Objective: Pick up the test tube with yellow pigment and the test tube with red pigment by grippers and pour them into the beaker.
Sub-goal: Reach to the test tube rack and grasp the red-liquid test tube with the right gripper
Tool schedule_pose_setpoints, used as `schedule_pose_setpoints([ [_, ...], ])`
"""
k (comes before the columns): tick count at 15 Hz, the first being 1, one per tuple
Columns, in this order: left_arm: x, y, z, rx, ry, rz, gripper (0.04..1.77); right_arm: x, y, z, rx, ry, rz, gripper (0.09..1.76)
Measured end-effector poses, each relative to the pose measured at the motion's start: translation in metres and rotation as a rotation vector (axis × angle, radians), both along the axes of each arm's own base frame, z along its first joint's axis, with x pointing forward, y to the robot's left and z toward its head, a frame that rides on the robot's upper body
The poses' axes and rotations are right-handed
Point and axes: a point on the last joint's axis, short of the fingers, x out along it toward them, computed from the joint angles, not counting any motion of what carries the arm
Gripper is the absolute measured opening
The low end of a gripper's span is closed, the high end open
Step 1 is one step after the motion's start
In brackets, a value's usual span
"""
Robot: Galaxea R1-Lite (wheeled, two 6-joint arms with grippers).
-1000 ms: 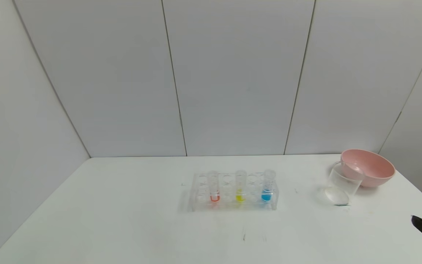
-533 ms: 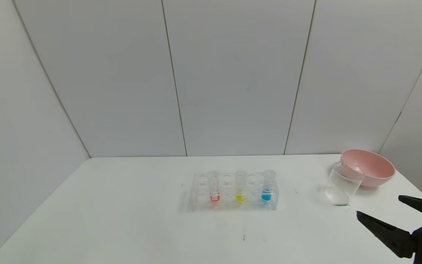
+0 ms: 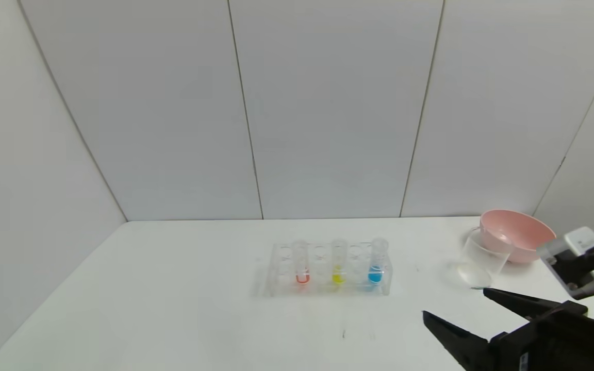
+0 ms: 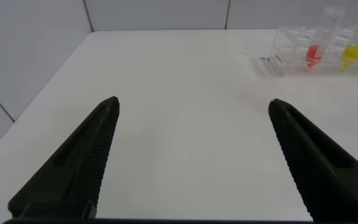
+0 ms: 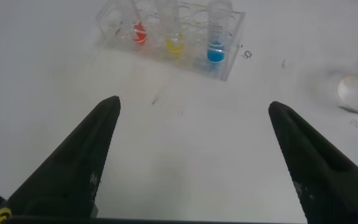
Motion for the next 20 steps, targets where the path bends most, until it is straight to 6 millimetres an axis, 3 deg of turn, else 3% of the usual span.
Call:
schedule_pose_setpoints([
  [9, 0.000, 0.000, 0.000, 0.000, 0.000, 0.000, 1.72, 0.006, 0.106, -0.009, -0.028, 0.002, -0.001, 1.71],
  [14, 0.000, 0.000, 0.000, 0.000, 0.000, 0.000, 1.72, 0.027, 0.161, -0.021, -0.046, 0.009, -0.014, 1.71],
  [17, 0.000, 0.000, 0.000, 0.000, 0.000, 0.000, 1.72, 0.050, 0.183, -0.029, -0.055, 0.012, -0.075, 1.71],
  [20, 0.000, 0.000, 0.000, 0.000, 0.000, 0.000, 1.72, 0.072, 0.189, -0.043, -0.109, 0.038, -0.119, 1.71],
])
